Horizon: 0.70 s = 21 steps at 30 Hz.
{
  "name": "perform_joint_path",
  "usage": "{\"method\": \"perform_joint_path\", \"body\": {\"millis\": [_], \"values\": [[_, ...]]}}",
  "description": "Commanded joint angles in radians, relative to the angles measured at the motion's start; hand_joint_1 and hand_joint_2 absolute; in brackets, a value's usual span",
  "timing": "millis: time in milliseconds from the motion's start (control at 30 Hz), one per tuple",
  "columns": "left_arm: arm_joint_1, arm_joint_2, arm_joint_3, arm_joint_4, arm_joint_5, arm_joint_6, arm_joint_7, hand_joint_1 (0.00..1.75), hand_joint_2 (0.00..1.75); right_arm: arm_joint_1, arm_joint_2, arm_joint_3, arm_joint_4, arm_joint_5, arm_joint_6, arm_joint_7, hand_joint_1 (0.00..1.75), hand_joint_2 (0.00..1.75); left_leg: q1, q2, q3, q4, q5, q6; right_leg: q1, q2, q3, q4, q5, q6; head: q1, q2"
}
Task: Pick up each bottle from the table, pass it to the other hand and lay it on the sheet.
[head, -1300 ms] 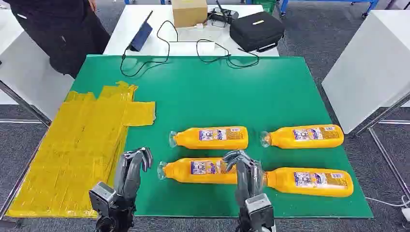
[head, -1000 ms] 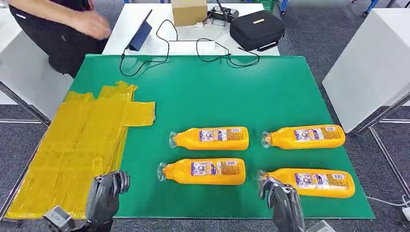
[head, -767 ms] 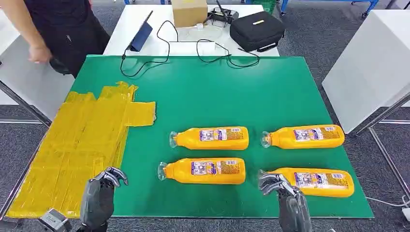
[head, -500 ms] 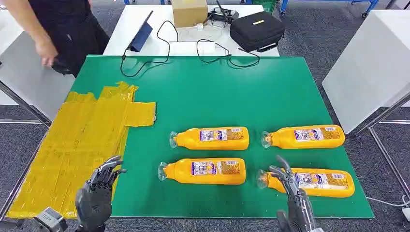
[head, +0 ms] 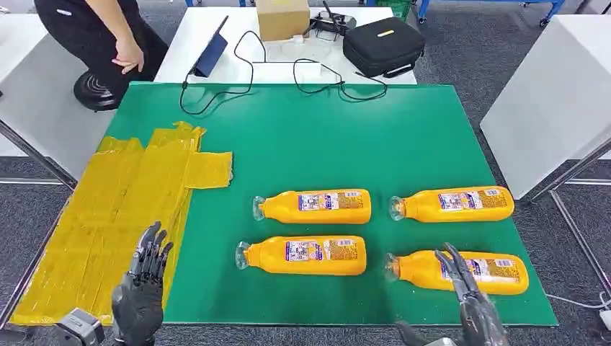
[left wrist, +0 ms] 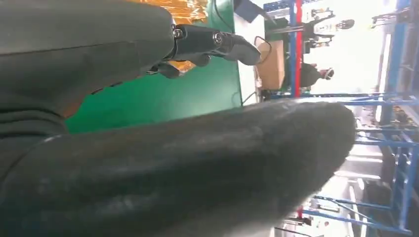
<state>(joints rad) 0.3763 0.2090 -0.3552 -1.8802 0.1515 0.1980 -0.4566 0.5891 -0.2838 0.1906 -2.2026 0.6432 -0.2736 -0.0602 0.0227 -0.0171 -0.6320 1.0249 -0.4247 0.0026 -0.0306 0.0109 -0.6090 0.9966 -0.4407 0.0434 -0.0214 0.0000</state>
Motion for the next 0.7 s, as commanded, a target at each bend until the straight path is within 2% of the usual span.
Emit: {"method": "perform_joint_path", "body": {"millis": [33,167,333,467,567,633,700], "values": [[0.03,-0.034,0.057,-0.01,-0.023,-0.021,0.024,0.0,0.0,0.1,0.118,-0.391,-0.036,0.042,0.217,-0.046,0.0,1.75,-0.001,0.0,0.002,0.0,-0.001,0.001,0.0,-0.002,0.002,-0.001,-0.001,-0.002,0.0,0.0],[0.047,-0.062,0.09,-0.038,-0.044,-0.047,0.053,0.0,0.0,0.023,0.232,-0.523,-0.02,0.111,0.38,-0.081,0.0,1.75,0.0,0.001,0.005,-0.001,-0.003,0.001,0.001,-0.001,0.005,-0.001,-0.002,-0.003,-0.001,0.0],[0.047,-0.085,0.122,-0.043,-0.046,-0.088,0.067,0.0,0.0,-0.074,0.291,-0.649,0.019,0.193,0.498,-0.117,0.0,1.75,0.0,0.003,0.005,-0.001,-0.002,0.001,0.001,0.0,0.005,-0.002,-0.001,-0.003,0.0,0.0],[0.037,-0.106,0.137,-0.041,-0.056,-0.112,0.081,0.0,0.0,-0.131,0.304,-0.686,0.052,0.243,0.552,-0.131,0.0,1.75,0.0,0.002,0.005,-0.001,-0.001,0.001,0.001,0.0,0.005,-0.003,0.0,-0.002,0.0,0.0],[0.037,-0.106,0.137,-0.041,-0.056,-0.112,0.081,0.0,0.0,-0.131,0.304,-0.686,0.052,0.243,0.552,-0.131,0.0,1.75,0.0,0.002,0.005,-0.001,-0.001,0.001,0.001,0.0,0.004,-0.002,0.0,-0.002,0.0,0.0],[0.037,-0.106,0.137,-0.041,-0.056,-0.112,0.081,0.0,0.0,-0.131,0.304,-0.686,0.052,0.243,0.552,-0.131,0.0,1.75,0.0,0.003,0.01,-0.002,-0.002,0.002,0.002,0.0,0.01,-0.004,-0.001,-0.004,0.0,0.0],[0.037,-0.106,0.137,-0.041,-0.056,-0.112,0.081,0.0,0.0,-0.131,0.304,-0.686,0.052,0.243,0.552,-0.131,0.0,1.75,0.0,0.002,0.004,-0.001,-0.001,0.001,0.001,0.0,0.004,-0.002,0.0,-0.002,0.0,0.0]]}}
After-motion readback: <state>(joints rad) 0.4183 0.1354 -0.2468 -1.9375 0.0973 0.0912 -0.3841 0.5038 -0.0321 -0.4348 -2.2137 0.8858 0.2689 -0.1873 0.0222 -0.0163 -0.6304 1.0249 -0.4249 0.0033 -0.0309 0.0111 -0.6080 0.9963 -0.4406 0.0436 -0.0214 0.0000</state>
